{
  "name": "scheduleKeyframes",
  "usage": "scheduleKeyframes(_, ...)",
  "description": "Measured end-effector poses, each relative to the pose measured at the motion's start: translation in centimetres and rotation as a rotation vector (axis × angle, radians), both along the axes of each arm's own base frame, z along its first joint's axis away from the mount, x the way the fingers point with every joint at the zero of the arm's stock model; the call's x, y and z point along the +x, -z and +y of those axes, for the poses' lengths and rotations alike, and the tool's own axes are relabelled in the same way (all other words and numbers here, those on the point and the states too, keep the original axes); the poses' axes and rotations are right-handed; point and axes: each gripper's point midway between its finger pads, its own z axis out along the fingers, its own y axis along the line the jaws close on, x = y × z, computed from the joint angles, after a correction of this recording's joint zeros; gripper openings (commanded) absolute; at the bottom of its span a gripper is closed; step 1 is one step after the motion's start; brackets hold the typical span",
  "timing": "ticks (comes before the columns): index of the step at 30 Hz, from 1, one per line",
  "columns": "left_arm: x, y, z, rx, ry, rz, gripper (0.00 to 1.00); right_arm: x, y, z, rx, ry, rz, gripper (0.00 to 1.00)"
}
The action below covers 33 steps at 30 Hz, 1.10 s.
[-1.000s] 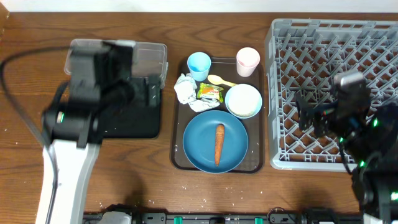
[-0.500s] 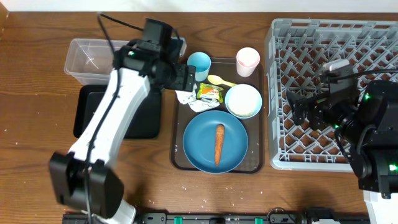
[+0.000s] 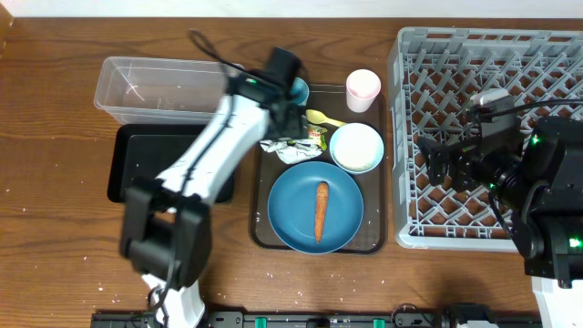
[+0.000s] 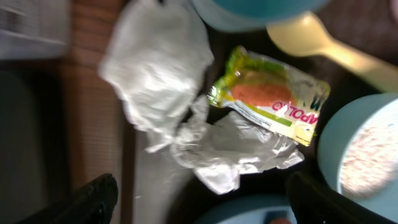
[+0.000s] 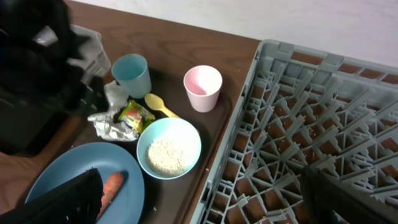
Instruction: Sort waste into correct bins and load items into the dishwasher rack
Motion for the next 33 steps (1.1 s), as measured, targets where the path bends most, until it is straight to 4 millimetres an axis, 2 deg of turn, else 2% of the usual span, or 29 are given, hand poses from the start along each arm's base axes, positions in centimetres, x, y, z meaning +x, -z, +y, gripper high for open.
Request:
scheduleKeyframes(4,-0.3,2.4,-1.2,0.058,0.005,0.016,0.9,-0.2,0.3,0.0,0.0,0.0,0.013,0.99)
scheduleKeyframes(11,1.3,5.1,-1.1,0.086,-0.025,-0.003,0.93,-0.3,0.5,0.0,0.0,0.0,0.026,0.99)
scheduleKeyframes(25,3.3,4.8,-2.7,0.044,-0.012,-0.1,0.93,-0.5,0.7,0.1,0.002,-0.003,0.037,0.99)
scheduleKeyframes(32,3.1,6.1,-2.6,0.04,-0.012,-0.108,0.93,-0.5,0.7,0.1,0.002,-0.003,0.038,0.99)
scheduleKeyframes(33,3.0,6.6,-2.5,0.041,-0.012,-0.107,0.91,-0.5,0.7,0.1,0.002,-0.003,0.038,0.99)
